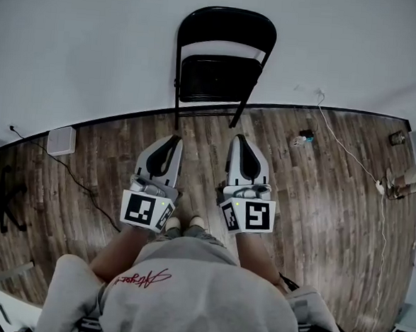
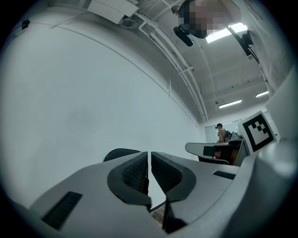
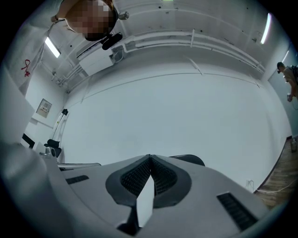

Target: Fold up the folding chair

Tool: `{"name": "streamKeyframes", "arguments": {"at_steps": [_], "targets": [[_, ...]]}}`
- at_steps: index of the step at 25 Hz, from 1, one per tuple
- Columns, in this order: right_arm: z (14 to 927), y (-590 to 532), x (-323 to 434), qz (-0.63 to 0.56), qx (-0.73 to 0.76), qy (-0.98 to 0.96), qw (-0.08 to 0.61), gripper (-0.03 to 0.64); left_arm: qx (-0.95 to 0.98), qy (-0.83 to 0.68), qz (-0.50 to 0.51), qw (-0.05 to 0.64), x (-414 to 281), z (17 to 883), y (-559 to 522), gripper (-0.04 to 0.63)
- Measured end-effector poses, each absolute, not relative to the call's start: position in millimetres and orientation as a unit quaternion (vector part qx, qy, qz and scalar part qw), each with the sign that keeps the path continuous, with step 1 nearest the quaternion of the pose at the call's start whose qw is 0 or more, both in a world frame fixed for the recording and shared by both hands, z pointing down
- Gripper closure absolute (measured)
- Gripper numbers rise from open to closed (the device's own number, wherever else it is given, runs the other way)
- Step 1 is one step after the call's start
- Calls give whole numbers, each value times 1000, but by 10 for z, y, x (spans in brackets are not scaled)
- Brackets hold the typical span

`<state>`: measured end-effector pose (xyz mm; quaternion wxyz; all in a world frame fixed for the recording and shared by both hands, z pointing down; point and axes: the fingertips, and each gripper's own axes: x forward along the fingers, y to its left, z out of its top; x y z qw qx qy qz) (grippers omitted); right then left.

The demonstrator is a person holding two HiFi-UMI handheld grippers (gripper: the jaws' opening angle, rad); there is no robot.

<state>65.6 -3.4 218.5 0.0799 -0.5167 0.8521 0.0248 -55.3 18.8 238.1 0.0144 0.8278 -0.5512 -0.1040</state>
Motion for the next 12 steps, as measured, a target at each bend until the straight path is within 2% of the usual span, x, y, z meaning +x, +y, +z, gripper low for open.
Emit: {"name": "streamKeyframes", "arguments": {"at_steps": [12], "targets": [[2095,192,646,36,-481,873,73,600,833,-544,-102,3,-439,2274,381,558]]}}
